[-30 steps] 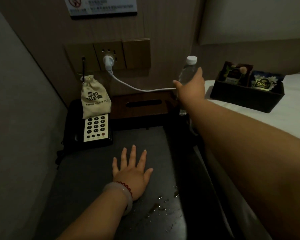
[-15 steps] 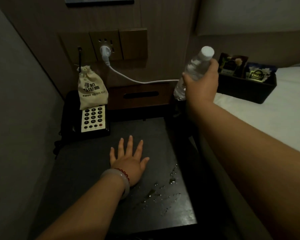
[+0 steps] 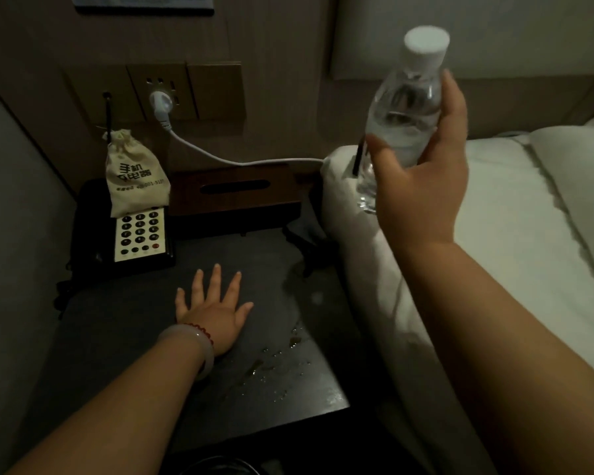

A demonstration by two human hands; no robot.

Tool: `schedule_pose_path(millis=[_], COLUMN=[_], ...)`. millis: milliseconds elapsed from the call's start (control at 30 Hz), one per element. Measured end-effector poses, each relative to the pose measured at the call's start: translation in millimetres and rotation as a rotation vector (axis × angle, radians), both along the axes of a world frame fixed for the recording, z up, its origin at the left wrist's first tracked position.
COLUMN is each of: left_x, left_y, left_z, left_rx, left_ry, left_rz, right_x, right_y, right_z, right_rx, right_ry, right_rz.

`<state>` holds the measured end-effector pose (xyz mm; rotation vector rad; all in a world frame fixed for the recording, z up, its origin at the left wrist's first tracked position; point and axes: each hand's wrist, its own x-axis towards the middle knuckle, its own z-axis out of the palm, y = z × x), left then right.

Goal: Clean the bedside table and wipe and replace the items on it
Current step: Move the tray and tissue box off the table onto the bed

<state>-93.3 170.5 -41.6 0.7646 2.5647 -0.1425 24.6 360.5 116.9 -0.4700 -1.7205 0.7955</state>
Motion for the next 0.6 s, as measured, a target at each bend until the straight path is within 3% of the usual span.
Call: schedule_pose_path(millis=[100, 233, 367, 600], left_x=[0, 0, -1, 0], left_y=[1, 0, -1, -1], left_z=[1, 1, -1, -1], left_rx=[0.007, -0.001, 0.005, 0.001], left_ry=[-0.003, 0.002, 0.01, 0.01], left_rz=[-0.002, 0.003, 0.0, 0.006], right_x=[15, 16, 10, -4], right_y=[17, 46, 69, 87], right_z=[9, -5, -50, -59], right_rx=[0.28, 0.621, 0.678, 0.642], right_ry=[-0.188, -0.627, -1.003, -1.1], right_rz=[-0.11, -0.251, -0.227, -0.158])
